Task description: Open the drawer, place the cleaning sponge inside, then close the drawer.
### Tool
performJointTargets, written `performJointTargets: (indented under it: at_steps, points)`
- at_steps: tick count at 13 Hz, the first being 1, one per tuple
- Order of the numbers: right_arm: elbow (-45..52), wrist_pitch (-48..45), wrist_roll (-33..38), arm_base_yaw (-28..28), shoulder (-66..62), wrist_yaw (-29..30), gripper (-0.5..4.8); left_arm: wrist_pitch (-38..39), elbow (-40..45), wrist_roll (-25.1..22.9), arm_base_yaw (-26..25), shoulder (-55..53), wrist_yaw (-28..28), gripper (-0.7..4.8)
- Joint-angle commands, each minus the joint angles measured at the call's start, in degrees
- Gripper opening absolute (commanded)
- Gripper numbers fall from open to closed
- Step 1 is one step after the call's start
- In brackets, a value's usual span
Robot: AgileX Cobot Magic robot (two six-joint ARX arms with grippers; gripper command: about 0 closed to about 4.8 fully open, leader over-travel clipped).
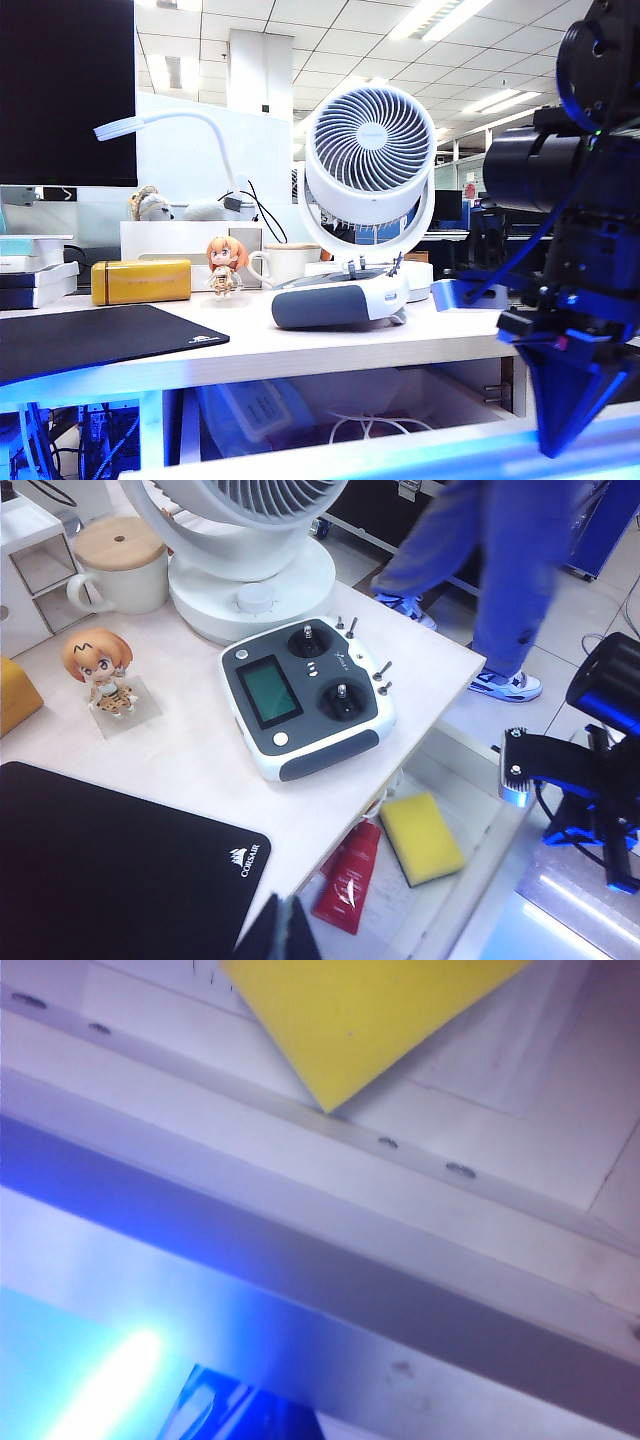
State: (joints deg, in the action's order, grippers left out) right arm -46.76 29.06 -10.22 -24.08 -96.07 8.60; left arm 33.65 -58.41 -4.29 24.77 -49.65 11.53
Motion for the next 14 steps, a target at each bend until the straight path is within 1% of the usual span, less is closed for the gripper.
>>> performJointTargets:
  at_steps: [1,9,10,14]
  points:
    - [-0.2,-3.0,0.2,-0.1,-1.3,-0.2,-0.05,-0.7,-0.3,-0.2,0.0,0.1,0.3,-0.05]
    - [-0.2,-11.1,0.2,-0.1,-4.0,-1.2,-0.05,-0.7,-0.3,0.1,0.1,0.1,0.3,-0.05]
    - [-0.2,-14.1,0.2,-0.1,-4.0,-1.3,-0.05,-0.7,-0.3,0.2,0.1,0.1,0.3,-0.05]
    - [-0.2,-20.4,0.2,-0.1,-4.0,-1.7,-0.05,-0.7,-0.3,0.2,0.1,0.1,0.3,-0.05]
